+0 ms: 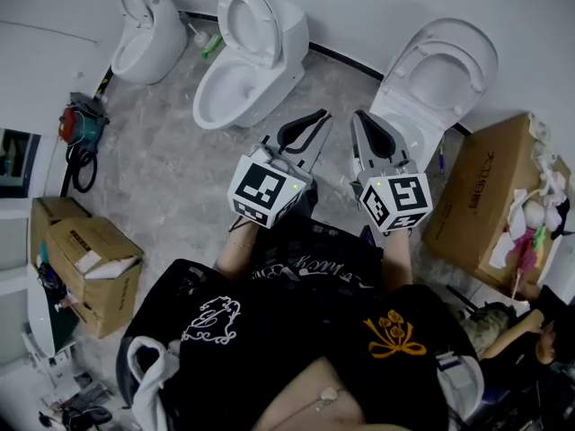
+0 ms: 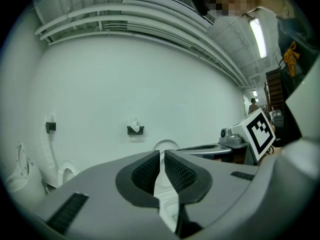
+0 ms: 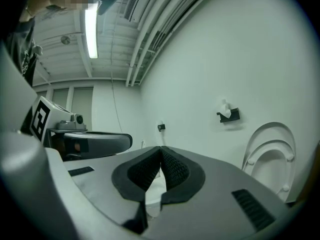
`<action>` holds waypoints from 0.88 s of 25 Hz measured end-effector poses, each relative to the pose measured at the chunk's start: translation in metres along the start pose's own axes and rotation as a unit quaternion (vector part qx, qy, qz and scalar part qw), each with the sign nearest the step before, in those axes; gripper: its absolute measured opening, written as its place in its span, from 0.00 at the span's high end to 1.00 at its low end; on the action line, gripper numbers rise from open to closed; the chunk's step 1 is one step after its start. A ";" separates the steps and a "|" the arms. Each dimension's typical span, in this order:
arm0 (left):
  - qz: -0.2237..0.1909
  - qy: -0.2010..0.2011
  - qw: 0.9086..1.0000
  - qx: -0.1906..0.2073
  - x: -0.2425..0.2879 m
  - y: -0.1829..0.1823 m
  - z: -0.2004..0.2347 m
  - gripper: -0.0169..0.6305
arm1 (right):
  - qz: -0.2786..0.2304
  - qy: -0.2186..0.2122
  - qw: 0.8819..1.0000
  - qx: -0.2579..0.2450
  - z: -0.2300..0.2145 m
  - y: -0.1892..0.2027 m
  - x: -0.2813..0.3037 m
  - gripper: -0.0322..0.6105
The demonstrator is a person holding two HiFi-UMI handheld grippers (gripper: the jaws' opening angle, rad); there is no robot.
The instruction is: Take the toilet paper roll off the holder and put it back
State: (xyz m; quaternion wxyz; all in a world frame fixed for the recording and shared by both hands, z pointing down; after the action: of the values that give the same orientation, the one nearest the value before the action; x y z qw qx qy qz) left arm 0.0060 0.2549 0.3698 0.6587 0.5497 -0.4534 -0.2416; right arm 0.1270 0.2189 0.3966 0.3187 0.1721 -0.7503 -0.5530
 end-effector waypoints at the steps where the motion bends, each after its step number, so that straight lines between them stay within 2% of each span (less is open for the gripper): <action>1: 0.001 0.004 1.000 0.003 0.009 -0.003 0.013 0.91 | 0.001 0.005 1.000 0.002 -0.006 -0.004 0.013 0.93; 5: -0.001 0.025 1.000 0.016 0.040 -0.019 0.064 0.91 | 0.003 0.019 1.000 0.013 -0.024 -0.027 0.066 0.93; 11: -0.005 0.051 0.999 0.016 0.075 -0.035 0.139 0.91 | 0.007 0.034 0.999 0.020 -0.037 -0.057 0.142 0.93; 22: -0.020 0.095 0.995 0.033 0.123 -0.055 0.228 0.91 | -0.009 0.082 0.996 0.039 -0.066 -0.095 0.221 0.93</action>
State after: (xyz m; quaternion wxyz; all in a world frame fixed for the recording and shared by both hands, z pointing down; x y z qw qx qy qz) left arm -0.1227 0.0239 0.3550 0.6755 0.6007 -0.3850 -0.1861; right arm -0.0002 0.0052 0.3833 0.3670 0.2356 -0.7411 -0.5105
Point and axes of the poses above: the fingertips, and each gripper's own axes: x forward along the fingers, z to its left, y out of its underside, the point moved 6 cm from there along -x, backward along the fingers, and after that the axes turned 10 degrees about z, right-handed, at the moved point
